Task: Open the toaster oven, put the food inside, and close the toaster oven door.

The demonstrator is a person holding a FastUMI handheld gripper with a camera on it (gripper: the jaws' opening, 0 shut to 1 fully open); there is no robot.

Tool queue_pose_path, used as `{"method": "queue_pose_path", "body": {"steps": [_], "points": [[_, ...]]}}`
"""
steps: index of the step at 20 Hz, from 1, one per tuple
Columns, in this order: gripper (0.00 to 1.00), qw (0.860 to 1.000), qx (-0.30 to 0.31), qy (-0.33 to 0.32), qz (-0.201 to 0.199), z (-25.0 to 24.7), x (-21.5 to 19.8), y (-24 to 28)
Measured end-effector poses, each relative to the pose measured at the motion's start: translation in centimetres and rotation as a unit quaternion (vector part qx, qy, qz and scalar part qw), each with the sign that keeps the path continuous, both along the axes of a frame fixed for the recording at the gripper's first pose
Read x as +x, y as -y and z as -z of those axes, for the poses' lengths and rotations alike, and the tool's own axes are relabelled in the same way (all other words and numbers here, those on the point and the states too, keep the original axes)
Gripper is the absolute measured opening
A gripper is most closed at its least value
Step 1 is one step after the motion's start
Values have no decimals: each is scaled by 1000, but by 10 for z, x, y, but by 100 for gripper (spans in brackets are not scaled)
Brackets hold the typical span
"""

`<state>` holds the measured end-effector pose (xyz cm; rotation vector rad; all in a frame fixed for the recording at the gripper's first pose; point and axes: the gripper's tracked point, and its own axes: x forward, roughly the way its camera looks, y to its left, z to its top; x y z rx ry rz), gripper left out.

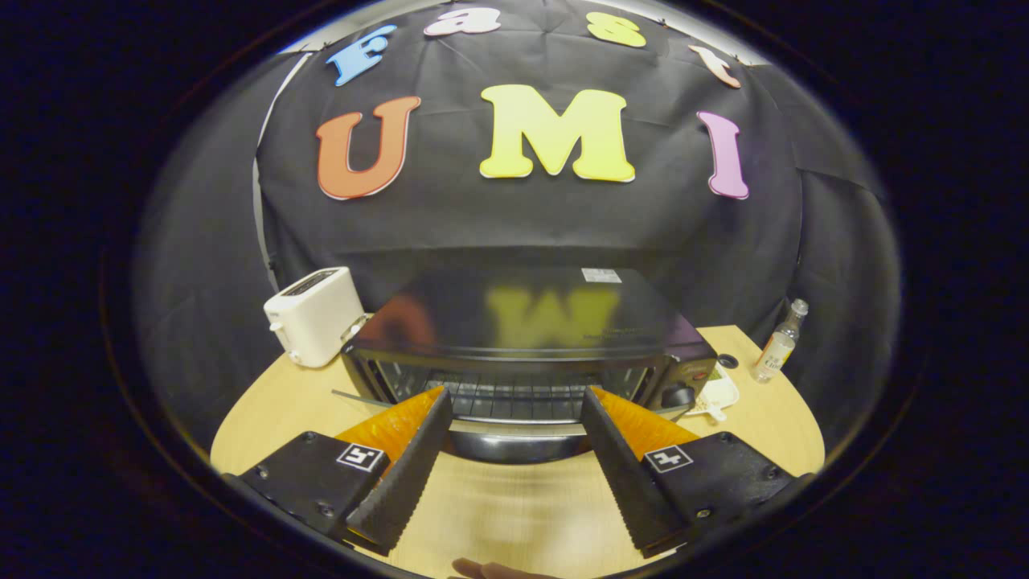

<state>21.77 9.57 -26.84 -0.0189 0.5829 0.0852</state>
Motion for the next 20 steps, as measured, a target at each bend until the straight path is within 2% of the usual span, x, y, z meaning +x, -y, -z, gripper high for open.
{"method": "queue_pose_path", "body": {"steps": [6, 15, 18, 20], "points": [[100, 999, -34, -7, -9, 22, -49, 3], [100, 999, -30, 14, 10, 56, -87, 6], [100, 1000, 4, 4, 28, 70, -94, 8], [100, 1000, 3, 11, 27, 70, -98, 6]]}}
